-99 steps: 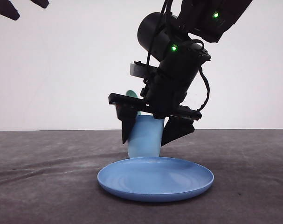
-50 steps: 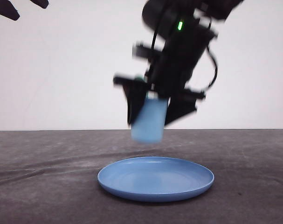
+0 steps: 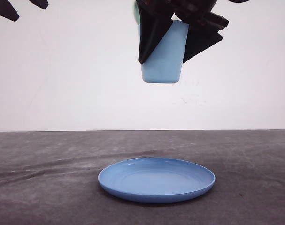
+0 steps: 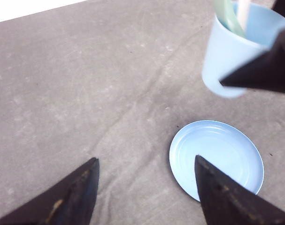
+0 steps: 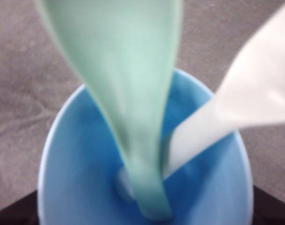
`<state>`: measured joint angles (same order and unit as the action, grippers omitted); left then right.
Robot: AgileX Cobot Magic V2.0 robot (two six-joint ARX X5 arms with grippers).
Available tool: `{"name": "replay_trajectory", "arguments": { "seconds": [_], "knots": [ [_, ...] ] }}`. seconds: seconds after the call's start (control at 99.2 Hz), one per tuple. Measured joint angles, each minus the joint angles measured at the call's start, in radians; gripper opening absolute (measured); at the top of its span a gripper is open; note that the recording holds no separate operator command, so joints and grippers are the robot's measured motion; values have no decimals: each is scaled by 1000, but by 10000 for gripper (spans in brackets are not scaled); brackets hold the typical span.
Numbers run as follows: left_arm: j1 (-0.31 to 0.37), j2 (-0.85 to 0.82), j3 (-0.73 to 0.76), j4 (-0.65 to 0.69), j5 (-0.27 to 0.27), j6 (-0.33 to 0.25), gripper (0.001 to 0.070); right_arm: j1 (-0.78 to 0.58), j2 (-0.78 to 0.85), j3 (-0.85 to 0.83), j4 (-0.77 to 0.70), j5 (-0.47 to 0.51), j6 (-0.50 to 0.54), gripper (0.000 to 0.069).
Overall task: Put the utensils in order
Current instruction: 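Lift the blue cup with the right gripper above the plate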
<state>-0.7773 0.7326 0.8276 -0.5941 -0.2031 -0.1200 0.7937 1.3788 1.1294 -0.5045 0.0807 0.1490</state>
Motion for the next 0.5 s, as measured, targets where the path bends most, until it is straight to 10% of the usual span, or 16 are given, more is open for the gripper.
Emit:
{"name": "replay_trajectory", "arguments": {
  "seconds": [0.504],
  "knots": [
    [0,0,0,-5,0,0,388,92,40,-105,66,43,3,418]
  ]
}}
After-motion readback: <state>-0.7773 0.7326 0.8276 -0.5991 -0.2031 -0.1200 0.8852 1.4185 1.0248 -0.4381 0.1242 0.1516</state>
